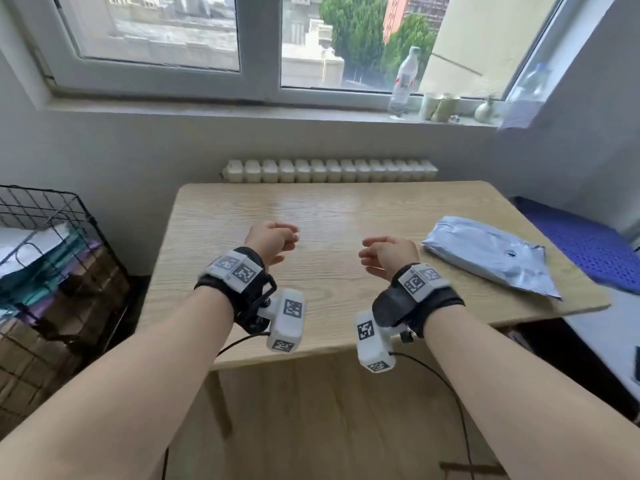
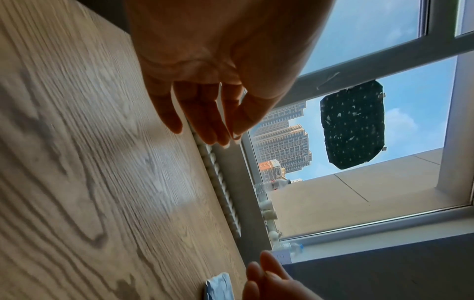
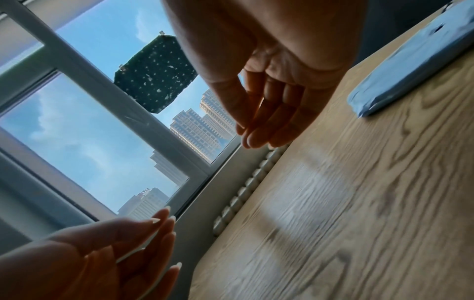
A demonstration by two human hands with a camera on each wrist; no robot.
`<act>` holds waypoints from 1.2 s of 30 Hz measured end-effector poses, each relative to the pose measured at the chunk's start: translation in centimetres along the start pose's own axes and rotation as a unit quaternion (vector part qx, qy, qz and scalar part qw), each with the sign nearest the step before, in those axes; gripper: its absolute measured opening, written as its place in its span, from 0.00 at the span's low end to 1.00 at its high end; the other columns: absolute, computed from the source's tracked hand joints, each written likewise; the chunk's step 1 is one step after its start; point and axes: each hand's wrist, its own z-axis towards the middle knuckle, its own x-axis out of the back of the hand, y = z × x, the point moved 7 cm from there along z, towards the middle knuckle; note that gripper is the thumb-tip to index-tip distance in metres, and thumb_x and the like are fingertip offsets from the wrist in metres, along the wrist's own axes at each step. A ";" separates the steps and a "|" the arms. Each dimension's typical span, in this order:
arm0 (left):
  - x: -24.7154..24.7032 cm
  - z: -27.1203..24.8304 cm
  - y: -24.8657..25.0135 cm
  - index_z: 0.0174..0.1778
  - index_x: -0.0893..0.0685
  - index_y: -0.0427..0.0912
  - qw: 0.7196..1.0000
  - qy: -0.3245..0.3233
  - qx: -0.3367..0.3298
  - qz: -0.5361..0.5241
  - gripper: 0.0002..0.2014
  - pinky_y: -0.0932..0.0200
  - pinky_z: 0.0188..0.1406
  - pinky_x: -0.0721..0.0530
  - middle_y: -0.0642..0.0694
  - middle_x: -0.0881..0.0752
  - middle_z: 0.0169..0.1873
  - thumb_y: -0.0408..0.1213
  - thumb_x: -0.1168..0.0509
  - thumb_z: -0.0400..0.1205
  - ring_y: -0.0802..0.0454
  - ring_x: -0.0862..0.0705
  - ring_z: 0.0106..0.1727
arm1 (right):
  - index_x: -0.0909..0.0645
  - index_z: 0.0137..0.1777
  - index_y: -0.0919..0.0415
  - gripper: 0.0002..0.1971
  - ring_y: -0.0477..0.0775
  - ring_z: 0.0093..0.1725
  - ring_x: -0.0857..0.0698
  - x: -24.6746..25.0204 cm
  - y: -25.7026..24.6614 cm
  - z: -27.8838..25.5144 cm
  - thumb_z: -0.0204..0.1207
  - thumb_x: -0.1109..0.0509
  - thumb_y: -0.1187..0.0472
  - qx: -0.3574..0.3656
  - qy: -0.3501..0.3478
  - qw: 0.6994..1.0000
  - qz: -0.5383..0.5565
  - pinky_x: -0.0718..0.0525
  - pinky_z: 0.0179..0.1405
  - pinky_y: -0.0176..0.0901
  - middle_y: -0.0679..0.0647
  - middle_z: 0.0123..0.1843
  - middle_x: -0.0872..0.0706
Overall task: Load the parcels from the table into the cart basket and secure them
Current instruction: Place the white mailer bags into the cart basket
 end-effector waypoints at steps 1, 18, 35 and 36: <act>-1.7 0.0 0.0 0.39 0.17 0.47 1.000 -0.002 0.002 0.001 0.10 0.56 0.49 0.24 0.51 0.15 0.38 0.28 0.37 0.80 0.56 0.18 0.42 | 0.22 0.37 0.59 0.13 0.47 0.26 0.20 1.7 0.4 0.5 0.78 0.41 0.74 -0.006 0.001 1.000 0.000 0.21 0.32 0.38 0.56 0.31 0.18; -22.8 13.5 1.5 0.38 0.17 0.46 0.994 -0.067 0.076 0.034 0.11 0.55 0.51 0.24 0.49 0.17 0.38 0.27 0.39 0.81 0.56 0.20 0.40 | 0.20 0.40 0.61 0.12 0.50 0.29 0.21 21.0 3.8 16.3 0.77 0.41 0.74 -0.089 0.121 0.988 0.035 0.20 0.30 0.38 0.56 0.33 0.19; -42.6 24.0 -0.6 0.70 0.25 0.31 0.965 -0.069 0.192 0.165 0.19 0.48 0.61 0.24 0.35 0.23 0.70 0.30 0.39 0.82 0.37 0.24 0.70 | 0.21 0.64 0.61 0.20 0.56 0.35 0.18 39.6 10.0 30.4 0.71 0.33 0.70 -0.189 0.247 0.950 -0.025 0.12 0.46 0.56 0.57 0.43 0.17; -43.4 24.3 -0.7 0.69 0.24 0.31 0.966 -0.054 0.190 0.167 0.18 0.50 0.59 0.24 0.36 0.22 0.69 0.30 0.39 0.82 0.38 0.24 0.69 | 0.21 0.64 0.58 0.21 0.57 0.38 0.17 41.1 10.5 31.1 0.70 0.32 0.68 -0.195 0.260 0.945 -0.038 0.12 0.49 0.58 0.57 0.50 0.17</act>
